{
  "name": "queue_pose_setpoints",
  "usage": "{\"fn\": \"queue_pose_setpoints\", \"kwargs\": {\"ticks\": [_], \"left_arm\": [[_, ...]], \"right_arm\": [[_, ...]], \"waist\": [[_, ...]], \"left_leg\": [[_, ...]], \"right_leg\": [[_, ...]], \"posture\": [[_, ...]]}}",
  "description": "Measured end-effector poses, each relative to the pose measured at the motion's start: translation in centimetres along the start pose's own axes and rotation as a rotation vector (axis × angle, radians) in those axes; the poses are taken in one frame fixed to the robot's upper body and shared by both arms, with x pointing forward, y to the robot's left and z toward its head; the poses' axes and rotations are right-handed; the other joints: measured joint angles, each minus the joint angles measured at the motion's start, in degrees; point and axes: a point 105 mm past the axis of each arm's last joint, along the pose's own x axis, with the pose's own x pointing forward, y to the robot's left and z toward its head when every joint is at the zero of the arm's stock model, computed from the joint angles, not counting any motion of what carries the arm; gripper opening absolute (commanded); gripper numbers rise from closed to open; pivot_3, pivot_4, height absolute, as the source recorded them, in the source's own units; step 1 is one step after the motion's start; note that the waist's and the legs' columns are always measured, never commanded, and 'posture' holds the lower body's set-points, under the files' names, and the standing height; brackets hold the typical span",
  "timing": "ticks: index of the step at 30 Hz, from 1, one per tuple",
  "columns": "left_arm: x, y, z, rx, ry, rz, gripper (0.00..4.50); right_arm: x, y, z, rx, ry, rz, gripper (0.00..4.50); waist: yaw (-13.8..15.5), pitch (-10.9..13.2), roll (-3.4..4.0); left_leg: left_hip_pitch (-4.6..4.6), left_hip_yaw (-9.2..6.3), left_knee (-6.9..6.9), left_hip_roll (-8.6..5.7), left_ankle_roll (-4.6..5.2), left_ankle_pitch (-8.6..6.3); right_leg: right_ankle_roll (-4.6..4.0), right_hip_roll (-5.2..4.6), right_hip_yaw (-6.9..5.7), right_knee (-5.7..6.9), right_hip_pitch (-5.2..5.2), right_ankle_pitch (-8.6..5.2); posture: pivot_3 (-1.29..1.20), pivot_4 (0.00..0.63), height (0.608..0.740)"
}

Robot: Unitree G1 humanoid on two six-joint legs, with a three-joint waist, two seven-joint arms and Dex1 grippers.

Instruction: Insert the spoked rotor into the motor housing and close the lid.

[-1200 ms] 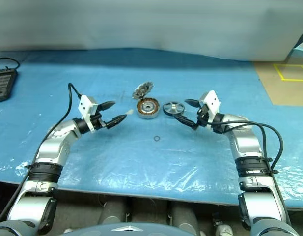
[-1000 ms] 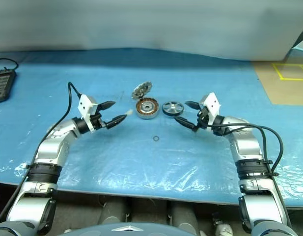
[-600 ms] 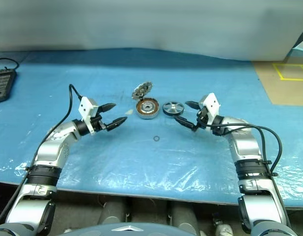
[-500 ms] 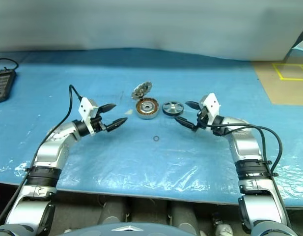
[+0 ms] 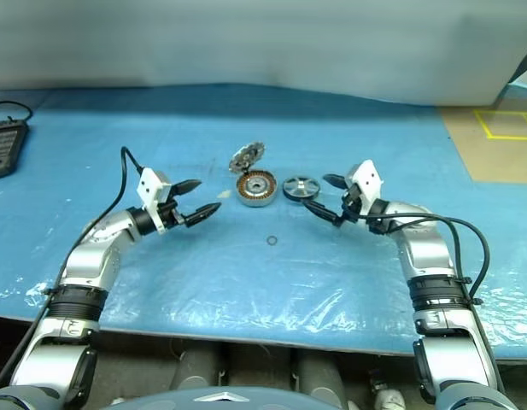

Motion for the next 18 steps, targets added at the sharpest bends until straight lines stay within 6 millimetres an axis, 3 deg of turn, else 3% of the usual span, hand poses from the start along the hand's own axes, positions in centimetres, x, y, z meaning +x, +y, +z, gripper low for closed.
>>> {"fn": "queue_pose_setpoints", "kwargs": {"ticks": [8, 10, 13, 18], "left_arm": [[0.0, 0.2, -0.3, -0.008, 0.008, 0.007, 4.50], [-0.2, 0.2, -0.6, -0.011, 0.013, 0.012, 4.50], [-0.8, -0.3, -1.9, -0.036, 0.039, 0.018, 4.50], [-0.5, 0.2, -1.1, -0.017, 0.022, 0.036, 4.50]], "right_arm": [[0.5, 0.7, -0.3, -0.098, 0.113, 0.092, 4.49], [1.2, 1.0, 0.7, -0.174, 0.149, 0.167, 4.49], [3.3, 1.7, 4.2, -0.383, 0.184, 0.306, 4.49], [6.3, 3.0, 6.0, -0.549, 0.234, 0.461, 4.49]], "waist": [[-0.1, 0.0, 0.00], [-0.3, 0.0, 0.04], [-0.9, 0.0, 0.07], [-0.9, 0.0, 0.07]], "left_leg": [[0.01, 0.00, 0.03, 0.01, 0.00, 0.00], [0.04, 0.01, 0.05, 0.01, 0.00, -0.01], [0.04, 0.00, 0.08, 0.05, 0.04, -0.03], [-0.01, -0.02, 0.24, 0.05, 0.21, -0.12]], "right_leg": [[0.00, 0.00, 0.01, 0.03, 0.00, 0.00], [0.00, 0.01, 0.03, 0.08, -0.01, 0.00], [-0.01, 0.03, 0.00, 0.17, -0.01, -0.01], [-0.05, 0.00, -0.01, 0.27, -0.01, -0.02]], "posture": [[0.00, 0.150, 0.740], [0.00, 0.150, 0.740], [0.00, 0.150, 0.740], [0.00, 0.150, 0.740]]}}
